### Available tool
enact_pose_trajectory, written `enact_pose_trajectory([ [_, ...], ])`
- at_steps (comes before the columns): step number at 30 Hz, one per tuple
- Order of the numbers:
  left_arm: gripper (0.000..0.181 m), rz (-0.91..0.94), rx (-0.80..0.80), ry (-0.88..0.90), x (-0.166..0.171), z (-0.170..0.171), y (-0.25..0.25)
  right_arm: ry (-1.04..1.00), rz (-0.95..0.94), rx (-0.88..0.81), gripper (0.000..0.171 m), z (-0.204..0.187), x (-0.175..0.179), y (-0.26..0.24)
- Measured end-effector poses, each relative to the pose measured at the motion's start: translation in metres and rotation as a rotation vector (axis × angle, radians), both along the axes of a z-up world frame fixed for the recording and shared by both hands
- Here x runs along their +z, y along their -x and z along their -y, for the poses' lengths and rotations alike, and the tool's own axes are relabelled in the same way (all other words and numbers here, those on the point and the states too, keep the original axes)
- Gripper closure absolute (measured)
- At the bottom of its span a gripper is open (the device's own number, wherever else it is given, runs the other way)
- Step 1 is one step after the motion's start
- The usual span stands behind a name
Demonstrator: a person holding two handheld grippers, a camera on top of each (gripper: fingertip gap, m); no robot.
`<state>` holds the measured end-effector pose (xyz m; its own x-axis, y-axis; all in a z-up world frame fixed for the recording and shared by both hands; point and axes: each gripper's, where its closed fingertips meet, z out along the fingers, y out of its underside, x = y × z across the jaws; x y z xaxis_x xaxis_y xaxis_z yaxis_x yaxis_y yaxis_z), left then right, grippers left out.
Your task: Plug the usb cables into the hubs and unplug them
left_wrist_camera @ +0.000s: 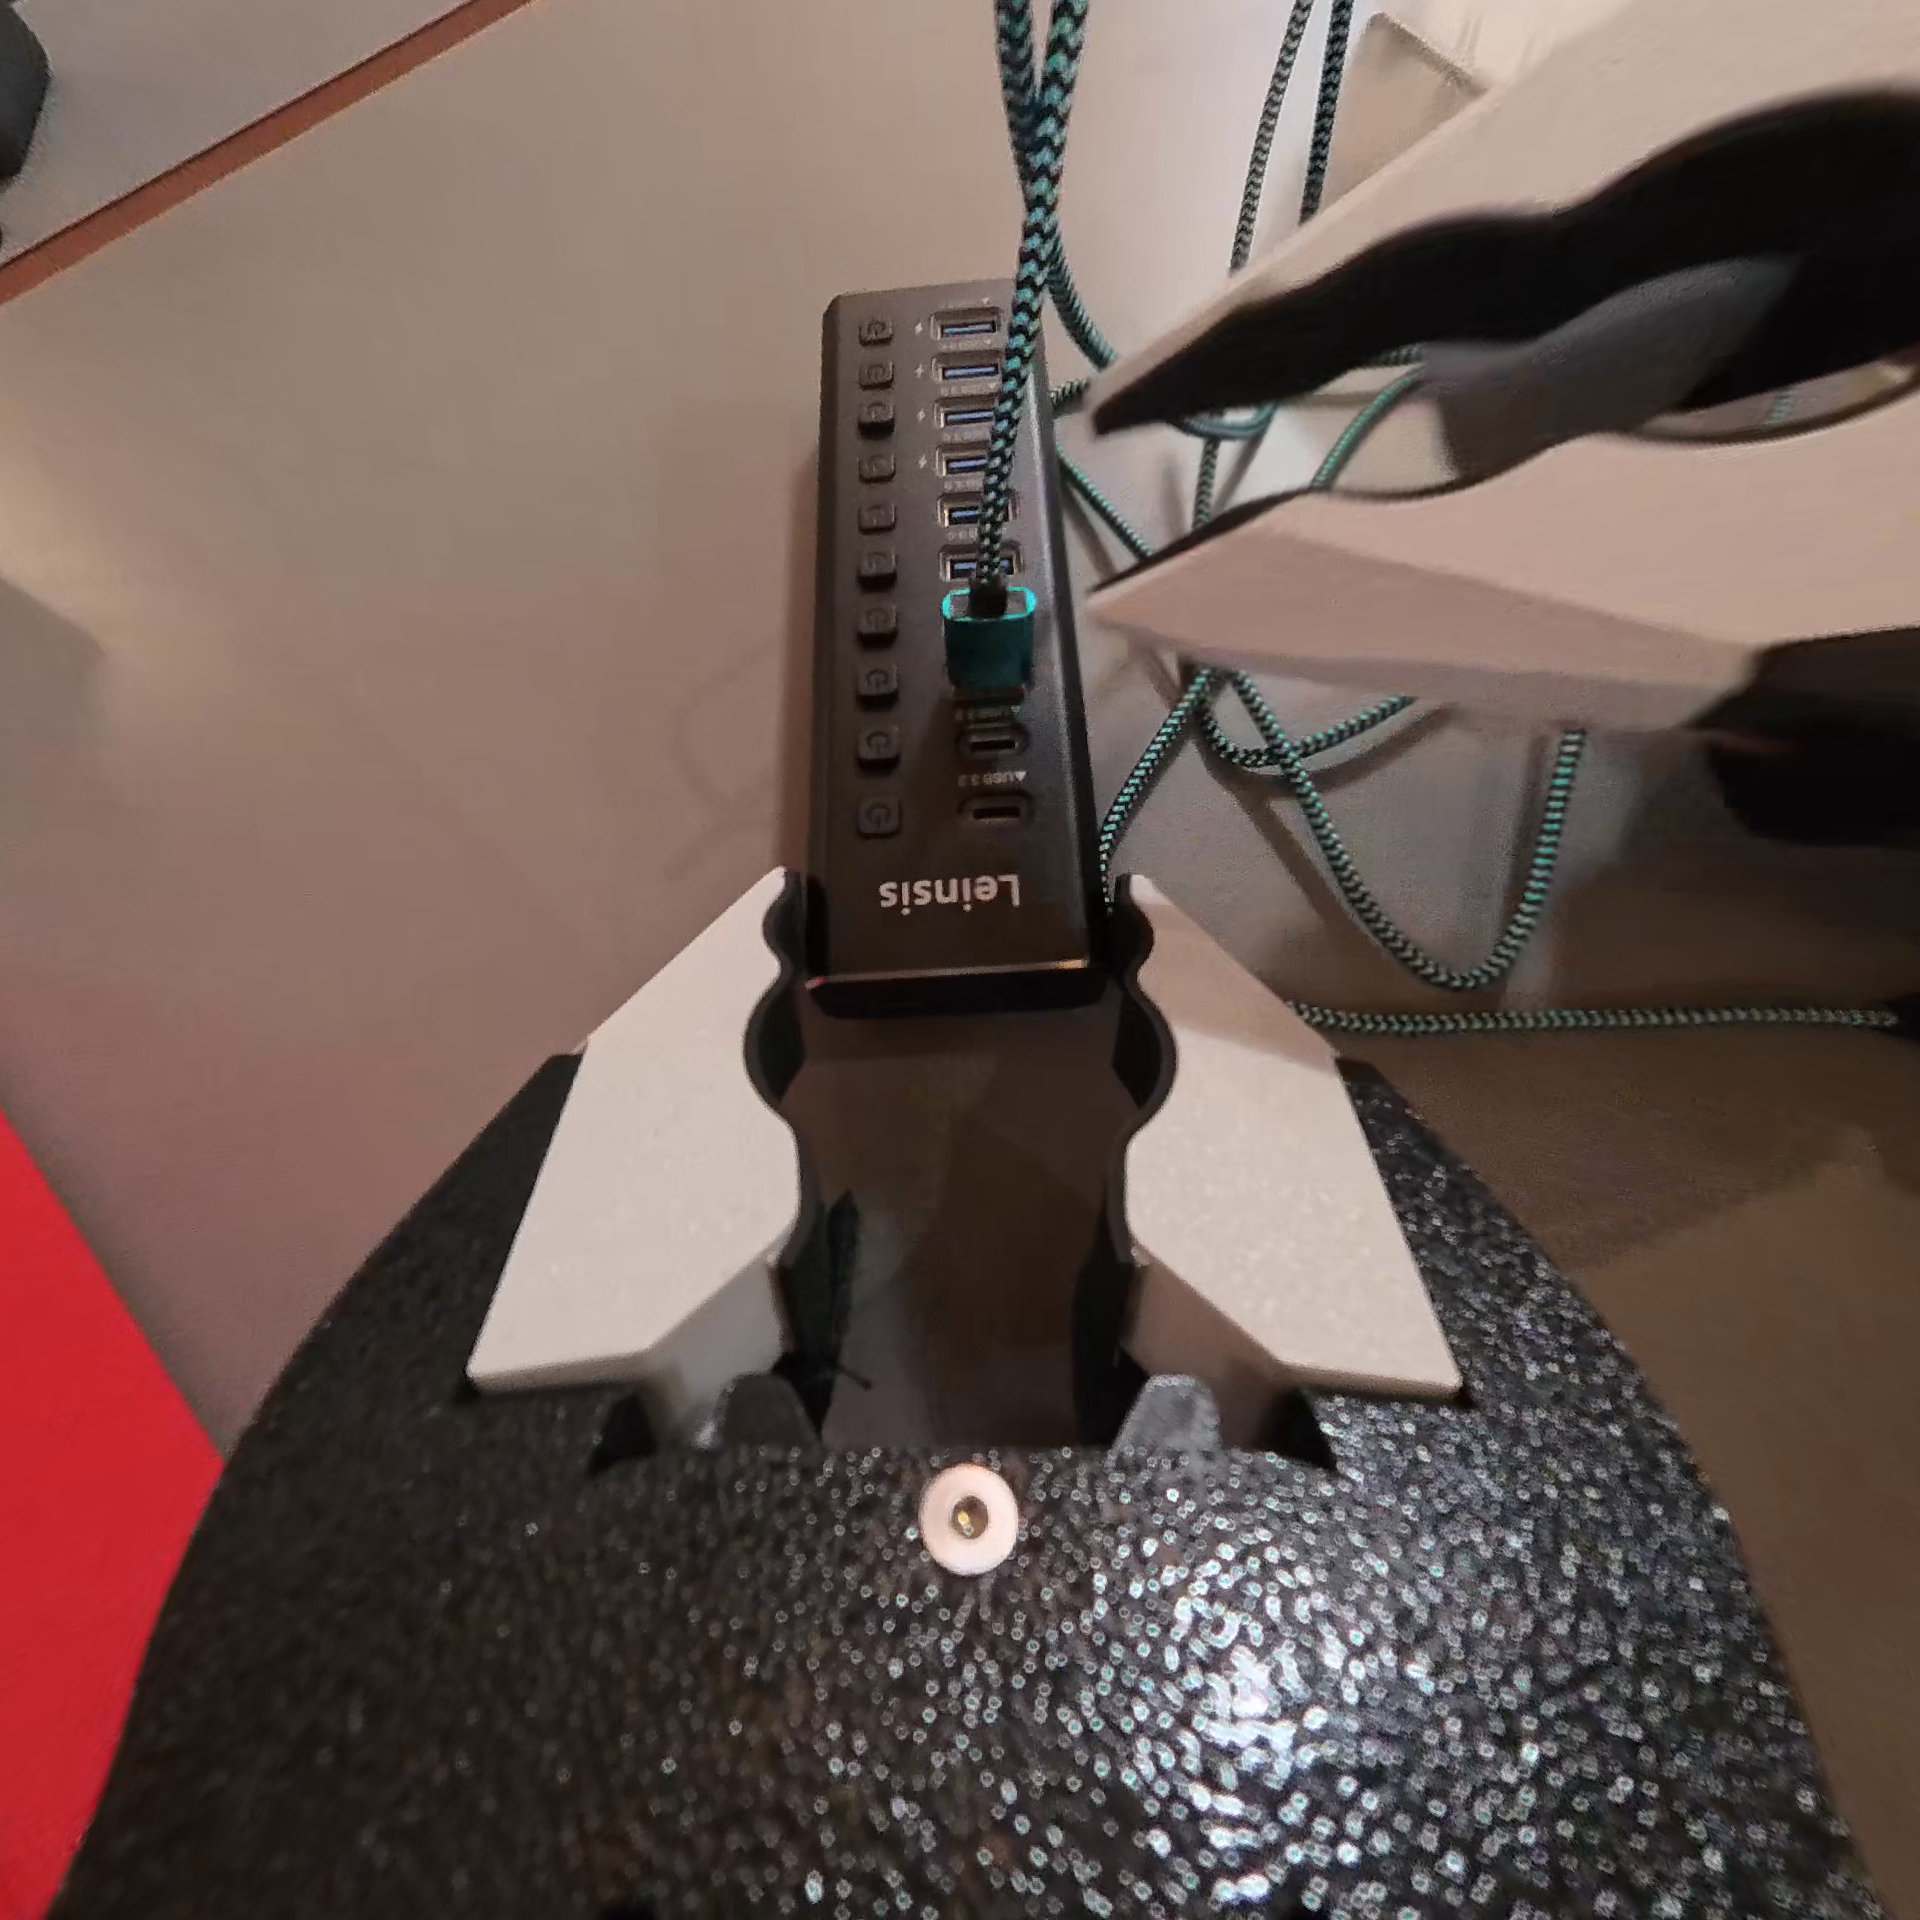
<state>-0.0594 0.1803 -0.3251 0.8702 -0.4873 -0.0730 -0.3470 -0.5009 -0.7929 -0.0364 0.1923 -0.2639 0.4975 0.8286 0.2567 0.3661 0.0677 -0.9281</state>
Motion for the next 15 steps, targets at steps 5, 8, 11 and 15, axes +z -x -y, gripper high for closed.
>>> enact_pose_trajectory([
  [5,0.123,0.014,-0.008,0.014,-0.001,0.000,-0.001,-0.195,-0.123,-0.056,0.147,0.011,0.034,-0.028],
  [8,0.122,-0.009,-0.011,-0.010,0.001,0.000,-0.001,-0.210,-0.188,-0.050,0.148,0.015,0.040,-0.032],
  [11,0.114,-0.063,-0.018,-0.064,0.005,0.003,-0.003,-0.199,-0.264,-0.031,0.149,0.018,0.046,-0.033],
  [15,0.114,-0.141,-0.032,-0.194,0.020,0.005,-0.005,-0.215,-0.338,0.019,0.151,0.026,0.055,-0.031],
])
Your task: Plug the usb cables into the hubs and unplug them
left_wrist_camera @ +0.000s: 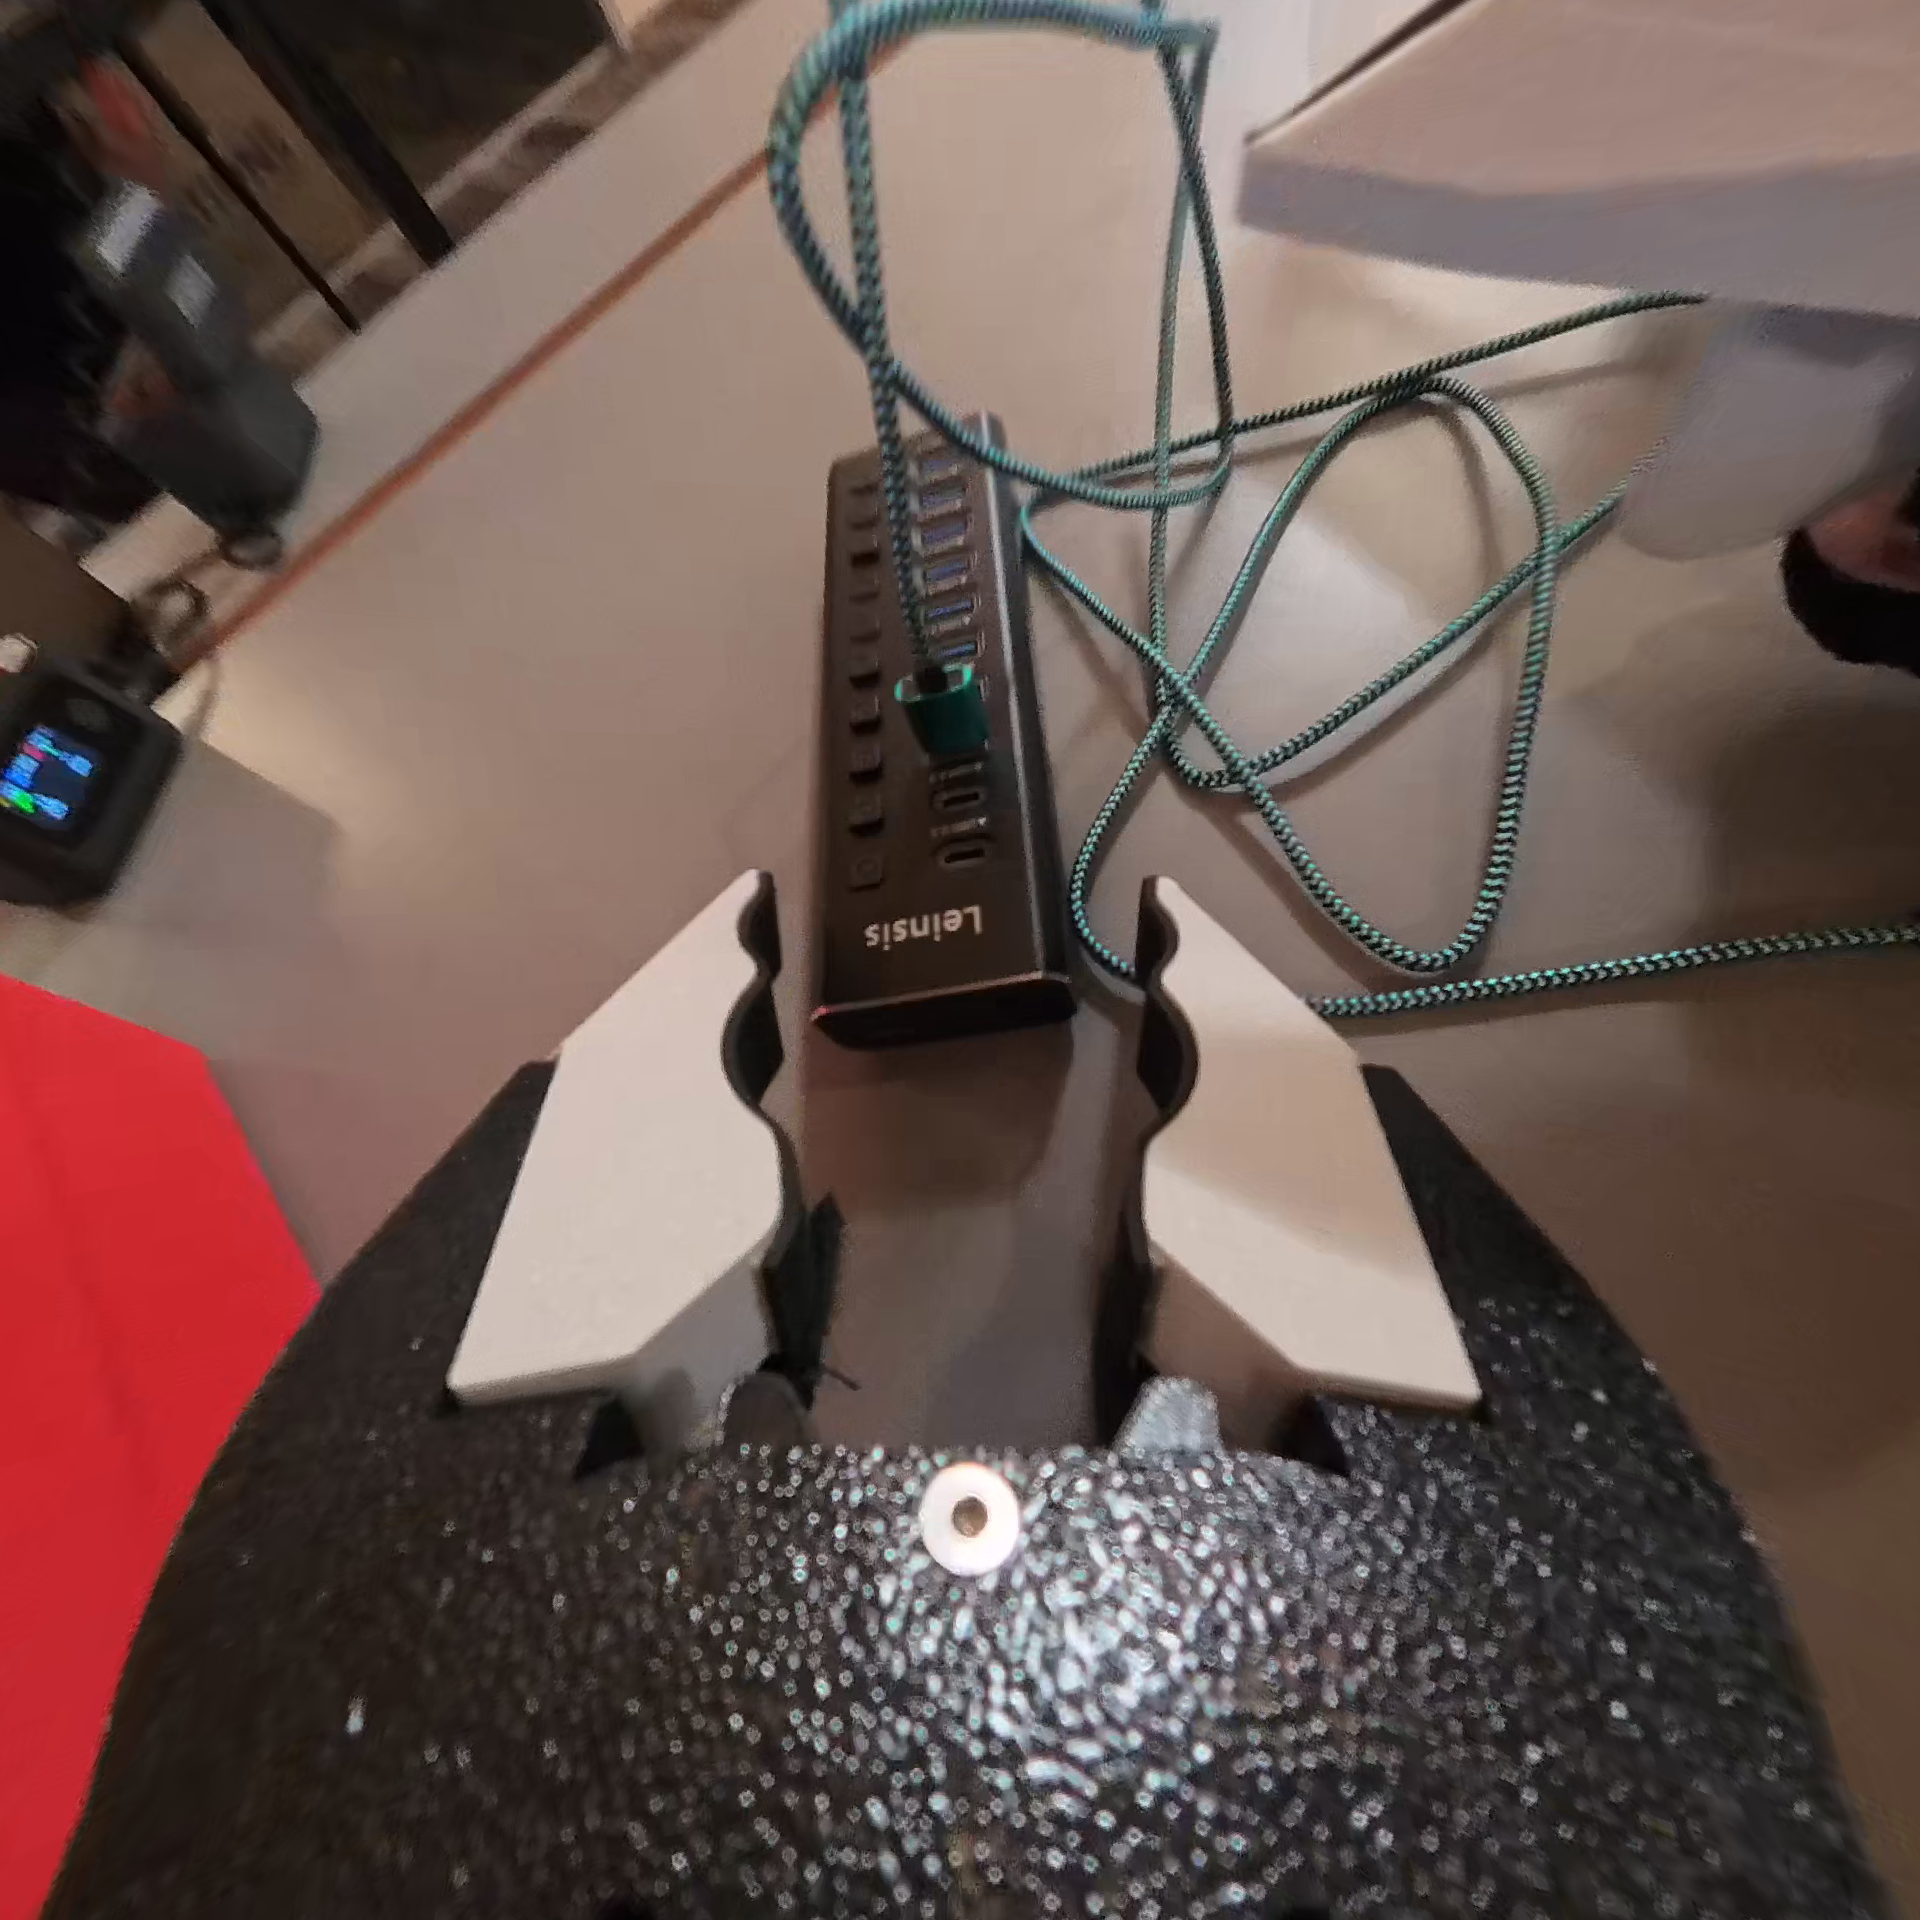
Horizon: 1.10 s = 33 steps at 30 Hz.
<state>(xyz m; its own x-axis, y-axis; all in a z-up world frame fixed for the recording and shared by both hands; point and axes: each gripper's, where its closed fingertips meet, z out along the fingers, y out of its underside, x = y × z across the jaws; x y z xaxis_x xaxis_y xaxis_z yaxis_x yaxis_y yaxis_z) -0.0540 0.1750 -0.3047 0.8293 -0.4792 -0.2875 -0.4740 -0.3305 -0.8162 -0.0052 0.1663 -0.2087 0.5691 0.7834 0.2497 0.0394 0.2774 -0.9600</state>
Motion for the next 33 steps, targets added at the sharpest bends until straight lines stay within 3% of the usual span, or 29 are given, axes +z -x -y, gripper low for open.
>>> enact_pose_trajectory([
  [4,0.116,0.019,-0.077,-0.151,0.028,0.012,-0.015,-0.059,-0.029,0.049,0.153,0.011,0.008,0.003],
  [8,0.127,0.034,-0.174,-0.444,0.108,0.053,-0.033,-0.100,-0.047,0.081,0.155,0.020,0.014,0.005],
  [10,0.130,0.037,-0.196,-0.495,0.143,0.076,-0.036,-0.105,-0.059,0.106,0.155,0.024,0.016,0.007],
  [12,0.135,0.030,-0.125,-0.539,0.171,0.093,-0.015,-0.105,-0.063,0.129,0.155,0.028,0.017,0.009],
  [15,0.131,0.093,0.124,-0.520,0.193,0.105,0.060,-0.121,-0.071,0.138,0.155,0.031,0.021,0.010],
  [17,0.129,0.207,0.318,-0.413,0.182,0.107,0.125,-0.128,-0.081,0.148,0.156,0.034,0.023,0.010],
  [19,0.106,0.312,0.499,-0.277,0.155,0.110,0.184,-0.127,-0.075,0.154,0.156,0.035,0.023,0.012],
  [21,0.114,0.344,0.605,-0.155,0.125,0.114,0.221,-0.128,-0.070,0.156,0.156,0.035,0.022,0.013],
  [23,0.136,0.363,0.633,-0.072,0.105,0.113,0.237,-0.132,-0.067,0.156,0.157,0.035,0.022,0.013],
  [28,0.135,0.346,0.695,0.164,0.054,0.103,0.251,-0.119,-0.062,0.159,0.157,0.034,0.020,0.015],
  [33,0.142,0.275,0.717,0.260,0.026,0.093,0.257,-0.112,-0.062,0.159,0.157,0.032,0.020,0.014],
])
